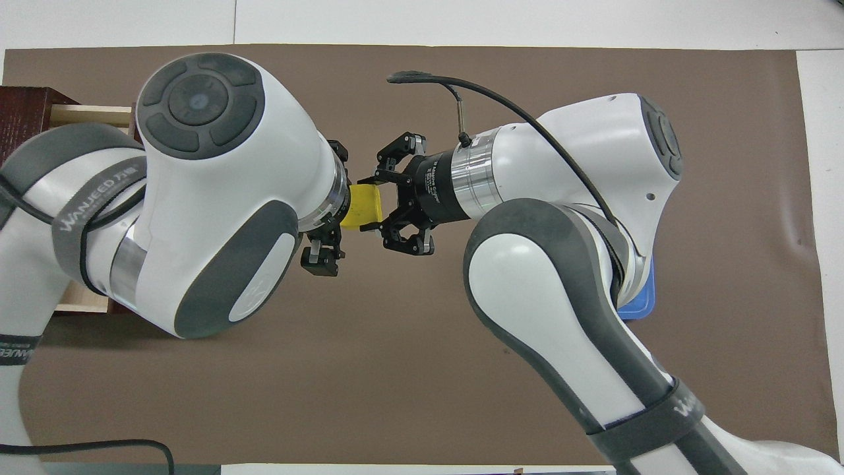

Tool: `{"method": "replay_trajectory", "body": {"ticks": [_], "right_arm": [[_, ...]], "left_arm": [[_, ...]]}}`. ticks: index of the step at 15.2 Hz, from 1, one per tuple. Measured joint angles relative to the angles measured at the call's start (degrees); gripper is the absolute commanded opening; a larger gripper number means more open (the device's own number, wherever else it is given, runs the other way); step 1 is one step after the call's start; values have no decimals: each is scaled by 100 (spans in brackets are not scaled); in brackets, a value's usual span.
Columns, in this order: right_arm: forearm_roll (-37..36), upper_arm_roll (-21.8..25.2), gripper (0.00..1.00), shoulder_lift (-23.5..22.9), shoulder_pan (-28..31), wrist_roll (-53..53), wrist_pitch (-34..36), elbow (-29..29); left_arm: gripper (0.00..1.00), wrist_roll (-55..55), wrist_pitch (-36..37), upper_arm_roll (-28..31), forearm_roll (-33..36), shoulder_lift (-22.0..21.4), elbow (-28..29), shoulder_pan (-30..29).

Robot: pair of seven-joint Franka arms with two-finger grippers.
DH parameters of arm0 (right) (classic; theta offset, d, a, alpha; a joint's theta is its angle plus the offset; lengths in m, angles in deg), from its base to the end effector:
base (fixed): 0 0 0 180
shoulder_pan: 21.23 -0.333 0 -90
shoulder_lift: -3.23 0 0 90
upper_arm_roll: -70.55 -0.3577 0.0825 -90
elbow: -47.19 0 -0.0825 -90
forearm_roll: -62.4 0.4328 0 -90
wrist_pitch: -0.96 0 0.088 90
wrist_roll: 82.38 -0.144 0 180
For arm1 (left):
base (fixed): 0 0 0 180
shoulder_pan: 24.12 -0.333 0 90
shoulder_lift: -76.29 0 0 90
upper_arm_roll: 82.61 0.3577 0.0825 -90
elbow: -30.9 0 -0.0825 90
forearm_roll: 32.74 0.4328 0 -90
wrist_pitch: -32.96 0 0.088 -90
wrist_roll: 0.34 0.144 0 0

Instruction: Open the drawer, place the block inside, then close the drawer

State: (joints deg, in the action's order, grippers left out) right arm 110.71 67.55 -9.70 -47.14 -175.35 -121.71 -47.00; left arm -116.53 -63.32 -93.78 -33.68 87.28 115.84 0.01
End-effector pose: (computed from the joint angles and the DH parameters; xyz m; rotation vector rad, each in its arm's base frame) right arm 0.6131 0.3978 0.5239 -1.7937 1.6681 0.7186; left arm 0.5569 -0.3836 0.5646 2.3675 2.0292 -0.0767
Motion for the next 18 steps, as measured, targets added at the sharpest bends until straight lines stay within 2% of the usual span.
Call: {"method": "replay_trajectory", "body": {"ticks": [3,4,6,8,10,16,17,18], "right_arm": [[0,0,0,0,0,-29,1,-2],[0,0,0,0,0,-30,1,-2],[0,0,0,0,0,-33,7,-4],[0,-12,0,0,-3,-36,63,-22],[10,-14,0,-1,-3,-138,95,-28],[10,-8,0,0,-3,-139,93,-27],[9,-6,19,0,-2,-140,92,-27],[9,-5,99,1,-2,-142,92,-26]], "left_arm": [[99,-102,-2,2,1,20,-33,57],[91,-113,-2,2,1,20,-43,62],[67,-126,-8,5,2,20,-61,67],[48,-134,-52,34,5,26,-94,67],[0,-206,-74,55,9,39,-125,67],[0,-219,-86,55,10,45,-133,68],[0,-219,-91,55,10,45,-133,68],[0,-219,-96,55,10,46,-133,69]]}}
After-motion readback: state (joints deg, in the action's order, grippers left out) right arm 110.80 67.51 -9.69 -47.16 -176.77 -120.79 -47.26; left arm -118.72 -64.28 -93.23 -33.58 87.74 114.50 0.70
